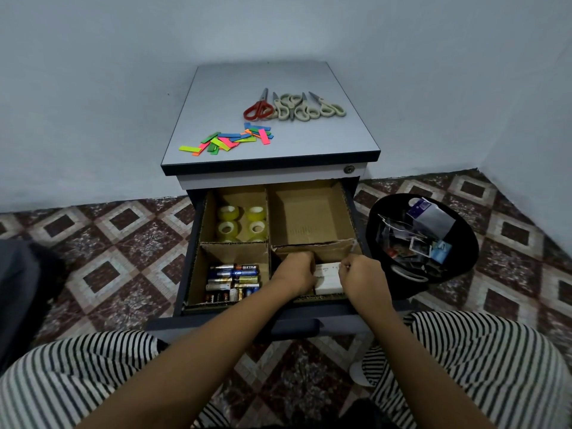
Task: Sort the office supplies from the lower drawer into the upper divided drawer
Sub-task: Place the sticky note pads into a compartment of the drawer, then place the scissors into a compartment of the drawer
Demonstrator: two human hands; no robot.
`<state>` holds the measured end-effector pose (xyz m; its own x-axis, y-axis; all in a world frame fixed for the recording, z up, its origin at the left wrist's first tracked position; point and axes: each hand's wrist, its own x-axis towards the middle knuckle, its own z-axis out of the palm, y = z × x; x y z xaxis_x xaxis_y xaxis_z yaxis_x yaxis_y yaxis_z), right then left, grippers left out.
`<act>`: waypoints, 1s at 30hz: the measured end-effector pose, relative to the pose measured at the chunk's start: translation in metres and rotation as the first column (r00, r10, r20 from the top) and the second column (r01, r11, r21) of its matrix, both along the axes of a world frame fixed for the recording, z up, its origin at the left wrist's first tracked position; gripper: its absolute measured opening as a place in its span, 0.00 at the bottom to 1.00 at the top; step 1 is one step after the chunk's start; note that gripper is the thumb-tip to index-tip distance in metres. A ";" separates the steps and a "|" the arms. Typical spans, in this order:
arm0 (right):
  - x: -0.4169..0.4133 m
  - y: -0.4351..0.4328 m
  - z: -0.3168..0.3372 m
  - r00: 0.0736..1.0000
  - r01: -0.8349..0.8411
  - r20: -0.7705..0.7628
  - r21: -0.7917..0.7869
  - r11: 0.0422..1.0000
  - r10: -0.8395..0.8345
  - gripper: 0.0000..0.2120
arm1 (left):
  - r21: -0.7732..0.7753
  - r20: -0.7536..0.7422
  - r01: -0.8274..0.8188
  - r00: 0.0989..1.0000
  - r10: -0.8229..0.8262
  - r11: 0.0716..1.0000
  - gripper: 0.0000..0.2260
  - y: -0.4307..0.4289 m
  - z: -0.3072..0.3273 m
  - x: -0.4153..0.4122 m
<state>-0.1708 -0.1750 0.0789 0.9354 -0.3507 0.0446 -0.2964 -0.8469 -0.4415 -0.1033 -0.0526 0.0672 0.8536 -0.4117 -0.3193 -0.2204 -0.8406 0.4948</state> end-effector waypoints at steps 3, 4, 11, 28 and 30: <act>-0.001 0.001 0.001 1.000 0.003 -0.005 0.021 1.000 -0.003 0.12 | -0.023 0.116 0.109 0.988 -0.106 0.994 0.12 0.005 0.000 0.000; -0.001 0.001 0.001 1.000 0.005 -0.006 0.031 1.000 -0.005 0.13 | -0.008 0.137 0.156 0.979 -0.154 0.988 0.13 0.005 0.000 0.000; -0.003 0.002 0.003 1.000 0.008 -0.016 0.054 0.999 -0.007 0.15 | 0.107 0.094 0.293 0.948 -0.303 0.950 0.13 0.006 0.001 0.000; 0.015 0.002 0.024 0.989 -0.107 0.117 0.160 0.981 0.089 0.11 | -0.269 0.328 0.165 0.942 -0.071 0.949 0.11 0.013 0.066 0.008; 0.033 0.000 0.048 0.959 -0.146 0.269 0.204 0.968 0.088 0.11 | -0.351 0.418 0.143 0.908 0.018 0.925 0.10 0.014 0.088 0.023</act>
<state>-0.1383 -0.1749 0.1269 0.9375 -0.2681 0.2217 -0.0542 -0.7421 -0.6681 -0.0803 -0.0390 0.1555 0.8417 -0.4866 0.2342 -0.5154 -0.5942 0.6175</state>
